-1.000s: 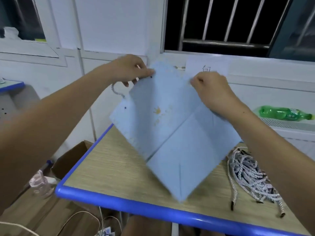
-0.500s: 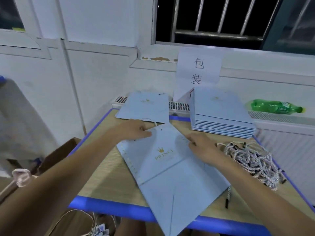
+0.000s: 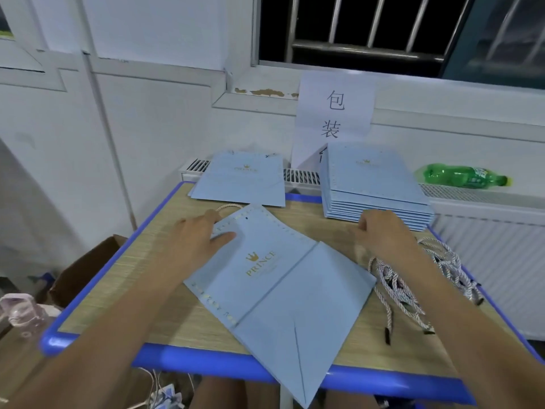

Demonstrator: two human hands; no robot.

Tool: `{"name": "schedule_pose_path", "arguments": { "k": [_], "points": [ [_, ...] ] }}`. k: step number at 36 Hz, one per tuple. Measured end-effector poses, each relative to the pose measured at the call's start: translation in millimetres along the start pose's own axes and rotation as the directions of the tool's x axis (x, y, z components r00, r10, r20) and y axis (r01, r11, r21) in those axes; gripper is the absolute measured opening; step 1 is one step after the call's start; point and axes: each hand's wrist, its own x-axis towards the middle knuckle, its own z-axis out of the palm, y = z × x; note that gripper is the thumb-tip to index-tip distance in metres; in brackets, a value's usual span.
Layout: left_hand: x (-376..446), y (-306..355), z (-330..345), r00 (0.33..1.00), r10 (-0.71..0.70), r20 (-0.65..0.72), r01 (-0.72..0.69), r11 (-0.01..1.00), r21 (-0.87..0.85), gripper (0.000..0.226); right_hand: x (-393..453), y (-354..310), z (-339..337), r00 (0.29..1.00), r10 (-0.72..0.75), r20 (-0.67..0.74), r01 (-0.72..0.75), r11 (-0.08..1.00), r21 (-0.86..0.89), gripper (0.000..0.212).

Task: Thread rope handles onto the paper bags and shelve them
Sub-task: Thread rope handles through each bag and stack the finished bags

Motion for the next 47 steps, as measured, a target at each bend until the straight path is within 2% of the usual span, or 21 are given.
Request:
{"name": "schedule_pose_path", "arguments": {
  "k": [2,4,6,8,10,12,14,16,17,20,22,26,32,35,37,39,44,47],
  "points": [
    [1,-12,-4,0.996,-0.075,0.041,0.081,0.985,-0.152,0.036,0,9,-7,0.99,0.075,0.118,-0.06,0.99,-0.124,0.046],
    [1,-24,-9,0.986,-0.146,0.079,0.162,0.949,-0.269,0.028,-1,12,-6,0.972,0.107,0.208,-0.075,0.985,-0.153,0.048],
    [-1,-31,-14,0.979,-0.179,0.102,0.204,0.913,-0.355,0.023,-2,11,0,0.967,0.099,0.236,-0.062,0.985,-0.162,0.041],
    [-3,-35,-17,0.973,-0.191,0.132,0.23,0.875,-0.426,0.023,-3,8,3,0.974,0.099,0.206,-0.065,0.984,-0.168,0.036],
    [-4,-36,-17,0.96,-0.223,0.172,0.28,0.824,-0.493,0.025,-1,4,0,0.982,0.11,0.151,-0.102,0.993,-0.063,0.031],
    [-6,-33,-19,0.944,-0.248,0.216,0.328,0.776,-0.539,0.028,3,-1,-9,0.99,0.127,0.057,-0.136,0.971,0.194,0.023],
    [-8,-27,-21,0.935,-0.251,0.25,0.352,0.735,-0.579,0.03,7,-11,-24,0.993,0.111,-0.031,-0.08,0.862,0.501,0.014],
    [-11,-19,-25,0.932,-0.225,0.284,0.355,0.719,-0.597,0.027,8,-24,-41,0.995,0.061,-0.079,0.02,0.65,0.759,0.017],
    [-12,-16,-26,0.93,-0.202,0.308,0.356,0.708,-0.61,0.026,8,-31,-50,0.994,0.026,-0.102,0.07,0.554,0.83,0.018],
    [-16,-6,-28,0.919,-0.142,0.369,0.364,0.667,-0.65,0.02,9,-53,-71,0.979,-0.095,-0.182,0.205,0.415,0.886,0.018],
    [-20,1,-29,0.913,-0.108,0.392,0.363,0.653,-0.665,0.009,11,-67,-76,0.967,-0.156,-0.2,0.242,0.341,0.908,0.02],
    [-24,6,-30,0.902,-0.052,0.428,0.363,0.628,-0.688,0.022,13,-93,-68,0.955,-0.248,-0.163,0.23,0.271,0.935,0.02],
    [-23,5,-31,0.895,-0.049,0.443,0.376,0.615,-0.693,0.026,14,-115,-81,0.938,-0.241,-0.251,0.268,0.04,0.963,0.018],
    [-23,7,-32,0.894,-0.048,0.446,0.376,0.622,-0.687,0.024,17,-117,-98,0.927,-0.204,-0.314,0.315,-0.027,0.949,0.02],
    [-23,7,-33,0.895,-0.048,0.443,0.374,0.621,-0.689,0.02,19,-113,-103,0.925,-0.195,-0.325,0.328,-0.02,0.945,0.021],
    [-24,7,-33,0.898,-0.049,0.438,0.372,0.619,-0.692,0.02,20,-106,-99,0.935,-0.206,-0.29,0.307,0.053,0.95,0.02],
    [-22,5,-33,0.906,-0.075,0.418,0.364,0.642,-0.675,0.033,19,-66,-41,0.969,-0.243,-0.037,0.133,0.396,0.909,0.025],
    [-21,6,-34,0.901,-0.078,0.426,0.37,0.65,-0.664,0.029,15,-37,-5,0.974,-0.204,0.101,0.063,0.669,0.741,0.025]
  ]
}}
